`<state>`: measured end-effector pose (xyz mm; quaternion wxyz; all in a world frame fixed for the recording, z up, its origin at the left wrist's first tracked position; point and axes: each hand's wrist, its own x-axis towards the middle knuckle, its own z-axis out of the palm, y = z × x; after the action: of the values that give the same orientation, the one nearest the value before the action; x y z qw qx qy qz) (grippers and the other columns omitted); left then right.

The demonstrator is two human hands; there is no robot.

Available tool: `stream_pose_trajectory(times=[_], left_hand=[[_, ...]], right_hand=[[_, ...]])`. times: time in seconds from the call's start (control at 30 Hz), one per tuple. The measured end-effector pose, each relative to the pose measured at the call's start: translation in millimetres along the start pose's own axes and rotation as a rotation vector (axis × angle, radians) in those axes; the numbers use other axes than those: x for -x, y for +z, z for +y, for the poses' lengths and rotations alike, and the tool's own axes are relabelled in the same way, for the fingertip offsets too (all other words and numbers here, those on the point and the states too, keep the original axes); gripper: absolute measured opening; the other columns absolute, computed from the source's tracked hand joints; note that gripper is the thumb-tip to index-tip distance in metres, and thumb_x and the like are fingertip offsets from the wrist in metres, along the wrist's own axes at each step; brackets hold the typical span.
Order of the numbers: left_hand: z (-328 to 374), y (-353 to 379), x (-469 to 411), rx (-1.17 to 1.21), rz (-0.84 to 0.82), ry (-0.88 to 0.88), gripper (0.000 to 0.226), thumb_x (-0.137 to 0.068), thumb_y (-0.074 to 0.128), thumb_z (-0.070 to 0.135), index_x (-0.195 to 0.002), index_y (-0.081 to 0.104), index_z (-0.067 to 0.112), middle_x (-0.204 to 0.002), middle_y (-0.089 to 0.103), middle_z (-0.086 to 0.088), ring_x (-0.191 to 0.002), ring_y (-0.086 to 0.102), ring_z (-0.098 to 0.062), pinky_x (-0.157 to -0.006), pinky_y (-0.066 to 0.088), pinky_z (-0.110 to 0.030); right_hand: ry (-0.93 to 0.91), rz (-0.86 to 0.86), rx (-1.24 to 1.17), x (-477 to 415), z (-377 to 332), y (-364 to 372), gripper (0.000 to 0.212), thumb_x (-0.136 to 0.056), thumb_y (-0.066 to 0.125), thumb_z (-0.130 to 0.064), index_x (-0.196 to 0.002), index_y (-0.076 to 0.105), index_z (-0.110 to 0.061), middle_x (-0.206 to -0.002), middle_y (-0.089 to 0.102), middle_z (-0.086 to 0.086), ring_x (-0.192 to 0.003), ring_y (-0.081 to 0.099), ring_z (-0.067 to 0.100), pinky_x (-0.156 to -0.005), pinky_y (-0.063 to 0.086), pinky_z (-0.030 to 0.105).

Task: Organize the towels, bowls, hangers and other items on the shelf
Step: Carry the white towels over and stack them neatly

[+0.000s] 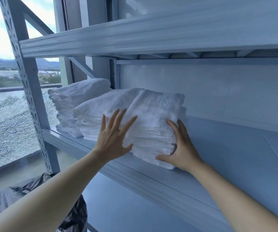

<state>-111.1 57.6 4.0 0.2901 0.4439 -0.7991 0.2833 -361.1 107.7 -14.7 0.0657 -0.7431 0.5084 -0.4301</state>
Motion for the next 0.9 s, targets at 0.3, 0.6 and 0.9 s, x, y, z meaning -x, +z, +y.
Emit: stream_pose_trajectory(times=[0.3,0.6,0.9], left_hand=[[22.9,9.3,-10.7,-0.133,-0.042,0.036,0.120,-0.041,0.090,0.041,-0.142,0.028,0.026,-0.136,0.049,-0.009,-0.121,0.051,-0.030,-0.091,0.029,-0.074],[14.1,-0.9,-2.7,-0.088,0.101,0.070,0.087,-0.041,0.084,0.011,-0.123,0.057,0.019,-0.115,0.063,-0.002,-0.094,0.065,-0.023,-0.096,0.033,-0.066],[9.7,-15.7,9.8,0.088,0.119,0.097,0.077,-0.049,0.071,-0.009,-0.122,0.058,0.012,-0.117,0.061,-0.009,-0.095,0.061,-0.032,-0.073,0.054,-0.039]], right_hand=[[0.005,0.012,0.040,0.4,-4.0,4.4,0.113,-0.055,0.084,-0.030,-0.128,0.005,-0.067,-0.149,-0.010,-0.024,-0.141,0.012,0.008,-0.101,0.041,0.025],[-0.017,0.154,0.126,7.4,-11.6,17.6,0.102,-0.056,0.076,-0.023,-0.136,0.018,-0.049,-0.152,0.010,-0.002,-0.140,0.021,0.019,-0.105,0.036,0.030],[-0.017,0.142,0.115,19.1,-28.7,17.0,0.101,-0.057,0.079,-0.022,-0.133,0.019,-0.051,-0.151,0.016,-0.002,-0.139,0.025,0.016,-0.102,0.041,0.031]])
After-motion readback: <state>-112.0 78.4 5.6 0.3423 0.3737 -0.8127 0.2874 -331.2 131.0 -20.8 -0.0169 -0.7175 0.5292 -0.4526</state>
